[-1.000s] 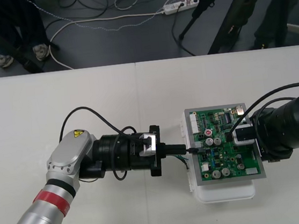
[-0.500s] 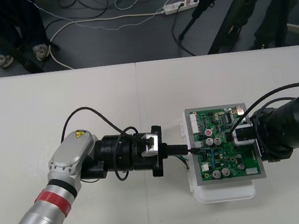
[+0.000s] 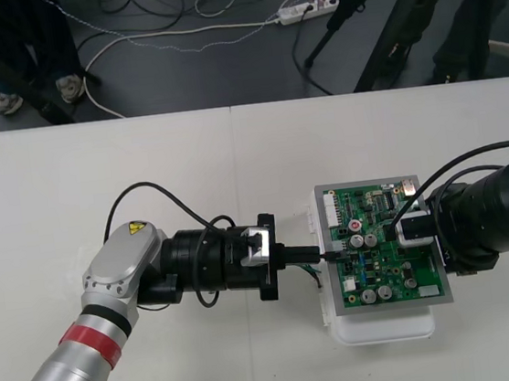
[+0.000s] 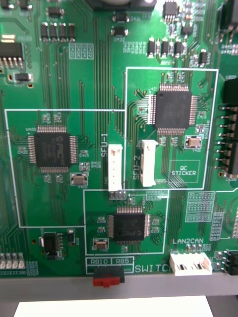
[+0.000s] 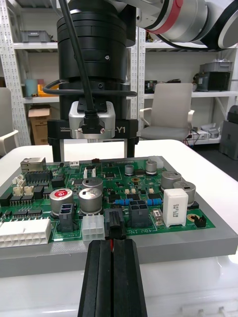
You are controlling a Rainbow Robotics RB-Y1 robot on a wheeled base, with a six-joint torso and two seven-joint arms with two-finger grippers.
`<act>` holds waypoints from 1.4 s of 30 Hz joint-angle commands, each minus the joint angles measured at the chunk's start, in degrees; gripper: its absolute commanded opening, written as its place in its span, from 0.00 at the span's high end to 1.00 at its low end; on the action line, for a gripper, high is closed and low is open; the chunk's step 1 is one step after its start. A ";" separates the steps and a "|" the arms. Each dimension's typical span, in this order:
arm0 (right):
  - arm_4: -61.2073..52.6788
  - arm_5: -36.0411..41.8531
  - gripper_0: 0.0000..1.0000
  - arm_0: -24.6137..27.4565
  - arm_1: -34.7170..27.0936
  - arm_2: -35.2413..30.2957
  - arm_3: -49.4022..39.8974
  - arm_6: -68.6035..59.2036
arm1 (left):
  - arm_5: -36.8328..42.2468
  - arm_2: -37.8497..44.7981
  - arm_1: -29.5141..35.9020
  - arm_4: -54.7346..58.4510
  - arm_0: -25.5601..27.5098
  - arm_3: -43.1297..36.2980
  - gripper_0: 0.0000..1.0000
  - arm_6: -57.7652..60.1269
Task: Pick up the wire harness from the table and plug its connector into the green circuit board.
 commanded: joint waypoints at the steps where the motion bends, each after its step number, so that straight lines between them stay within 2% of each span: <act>1: 0.13 0.45 0.00 -1.48 0.19 0.37 -1.34 2.25 | 2.50 -1.69 -2.30 1.31 -2.20 -1.08 1.00 -1.99; 9: -0.57 0.45 0.00 -1.48 -0.78 -0.51 -1.34 2.69 | 1.97 -1.69 -1.69 1.84 -2.12 -1.08 1.00 -1.99; 10: -0.74 0.45 0.00 -1.48 -1.04 -0.51 -1.34 2.69 | 1.97 -1.69 -1.60 2.02 -2.20 -1.08 0.95 -1.99; 11: -0.92 0.45 0.00 -1.48 -1.31 -0.59 -1.34 2.69 | 1.97 -1.69 -1.60 2.19 -2.20 -1.00 0.74 -1.99; 12: -1.01 0.45 0.00 -1.48 -1.48 -0.59 -1.34 2.69 | 1.97 -1.69 -1.60 2.37 -2.20 -1.08 0.40 -1.99; 13: -1.10 0.45 0.00 -1.48 -1.57 -0.77 -1.34 2.69 | 1.89 -1.69 -1.60 2.46 -2.20 -1.08 0.17 -1.90; 14: -1.18 0.45 0.00 -1.48 -1.57 -0.77 -1.34 2.69 | 1.89 -1.69 -1.60 2.63 -2.20 -1.00 0.00 -1.90; 42: -3.03 1.15 0.00 -1.48 -3.24 -2.79 0.59 3.13 | 1.09 -0.90 3.06 5.44 -1.94 -1.17 0.00 -1.99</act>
